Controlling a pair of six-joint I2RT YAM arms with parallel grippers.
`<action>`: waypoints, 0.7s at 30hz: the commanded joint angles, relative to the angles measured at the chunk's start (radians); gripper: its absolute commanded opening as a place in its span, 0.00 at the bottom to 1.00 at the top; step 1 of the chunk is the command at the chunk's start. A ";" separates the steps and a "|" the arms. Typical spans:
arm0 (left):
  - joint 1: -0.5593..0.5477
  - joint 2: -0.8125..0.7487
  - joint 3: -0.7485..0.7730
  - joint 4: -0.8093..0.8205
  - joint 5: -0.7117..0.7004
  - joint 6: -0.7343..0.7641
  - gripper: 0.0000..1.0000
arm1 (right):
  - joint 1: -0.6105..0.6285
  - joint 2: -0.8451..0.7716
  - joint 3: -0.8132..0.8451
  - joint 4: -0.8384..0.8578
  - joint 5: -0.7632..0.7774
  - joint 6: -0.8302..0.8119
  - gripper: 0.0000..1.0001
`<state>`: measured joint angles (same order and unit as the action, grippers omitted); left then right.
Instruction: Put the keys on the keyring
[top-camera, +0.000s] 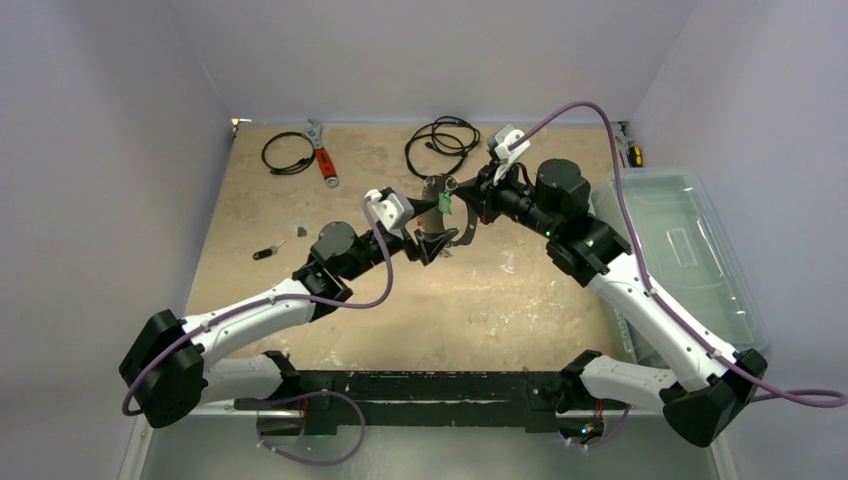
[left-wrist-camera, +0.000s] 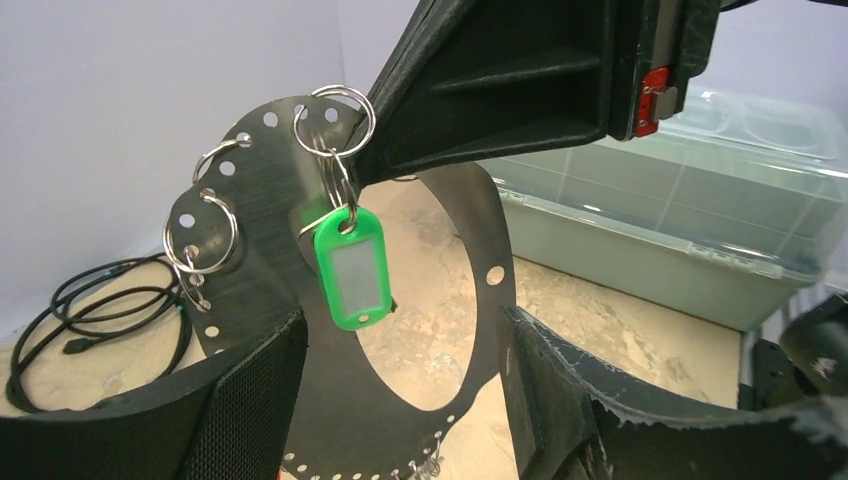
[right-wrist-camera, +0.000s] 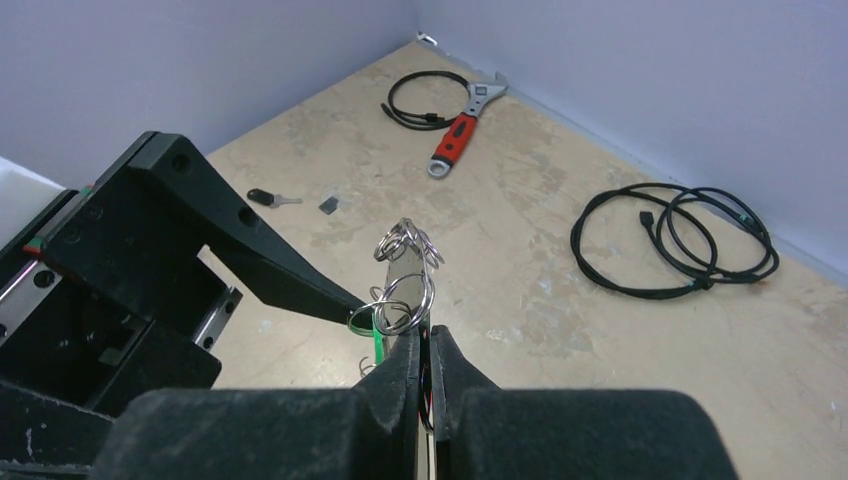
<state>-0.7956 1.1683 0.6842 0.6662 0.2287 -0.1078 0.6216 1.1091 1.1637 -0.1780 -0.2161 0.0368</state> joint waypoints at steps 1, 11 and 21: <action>-0.035 0.029 0.033 0.113 -0.191 0.041 0.67 | 0.001 -0.046 -0.004 0.093 0.008 0.047 0.00; -0.130 0.112 0.080 0.159 -0.452 0.190 0.62 | 0.009 -0.058 -0.012 0.079 0.002 0.104 0.00; -0.225 0.209 0.143 0.219 -0.684 0.340 0.50 | 0.069 -0.048 -0.003 0.056 0.048 0.119 0.00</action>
<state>-1.0000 1.3449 0.7677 0.8272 -0.3325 0.1684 0.6453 1.0851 1.1492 -0.1719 -0.1143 0.0986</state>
